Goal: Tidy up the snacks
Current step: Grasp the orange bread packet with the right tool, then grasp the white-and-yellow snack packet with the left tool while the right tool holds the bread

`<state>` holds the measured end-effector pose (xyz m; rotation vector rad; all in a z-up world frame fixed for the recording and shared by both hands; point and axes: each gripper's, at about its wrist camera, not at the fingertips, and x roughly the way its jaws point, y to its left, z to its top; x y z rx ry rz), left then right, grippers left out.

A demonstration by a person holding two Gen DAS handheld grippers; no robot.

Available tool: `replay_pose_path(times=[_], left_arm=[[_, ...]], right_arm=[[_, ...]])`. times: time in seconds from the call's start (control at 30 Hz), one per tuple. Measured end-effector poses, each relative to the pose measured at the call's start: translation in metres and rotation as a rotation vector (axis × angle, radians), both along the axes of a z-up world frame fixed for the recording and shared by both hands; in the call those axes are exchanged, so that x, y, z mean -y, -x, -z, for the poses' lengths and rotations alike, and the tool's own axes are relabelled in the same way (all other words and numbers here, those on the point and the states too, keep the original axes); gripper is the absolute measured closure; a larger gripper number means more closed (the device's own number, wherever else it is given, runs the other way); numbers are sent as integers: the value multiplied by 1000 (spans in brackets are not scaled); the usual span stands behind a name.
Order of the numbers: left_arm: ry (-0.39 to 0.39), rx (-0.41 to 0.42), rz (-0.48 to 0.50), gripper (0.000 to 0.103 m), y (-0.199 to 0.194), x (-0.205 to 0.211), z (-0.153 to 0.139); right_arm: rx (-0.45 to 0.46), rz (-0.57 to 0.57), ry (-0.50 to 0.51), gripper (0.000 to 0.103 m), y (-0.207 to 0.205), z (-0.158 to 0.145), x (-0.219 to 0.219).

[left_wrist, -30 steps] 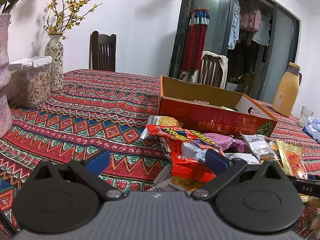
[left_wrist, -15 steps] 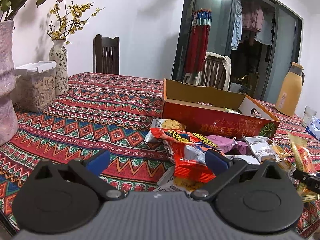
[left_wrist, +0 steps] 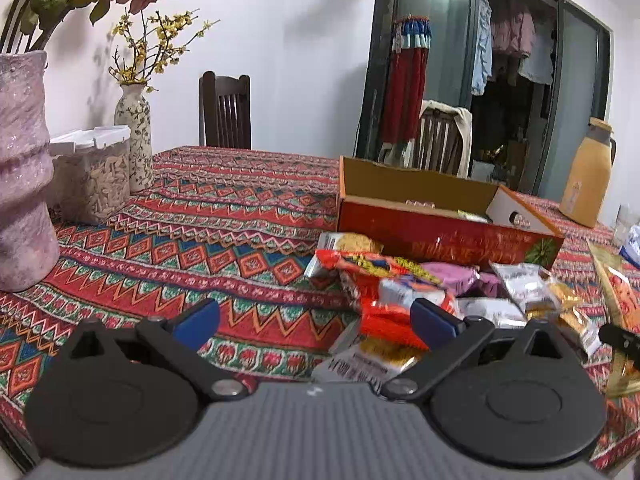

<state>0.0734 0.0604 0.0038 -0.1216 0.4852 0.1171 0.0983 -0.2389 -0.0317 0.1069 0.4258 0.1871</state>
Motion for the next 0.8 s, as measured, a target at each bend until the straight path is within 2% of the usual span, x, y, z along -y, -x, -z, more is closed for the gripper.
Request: replay_pose_path(times=[0.2,0.4,0.6,0.63,0.73,0.8], left_arm=[[-31,-53,59,0,0,8,13],[-62,-103,109,0,-18,19,28],[-37,-96,133,0,-34,22,31],[-32,-90,138,2,-36,22,31],[-37,-98,150,16,-40,25,33],[-35,-105,170,33,-42,26,34]], right_arm=[[-7,-19,-11,69,3,4,-2],[-6,-25,-17,69,7,5,-4],[-8,-26,-17,68,7,5,-4],[-9,-27,-16,68,7,5,-5],[-14,-33,-16,68,5,6,-6],[-17,-37,-16,68,5,7,-7]])
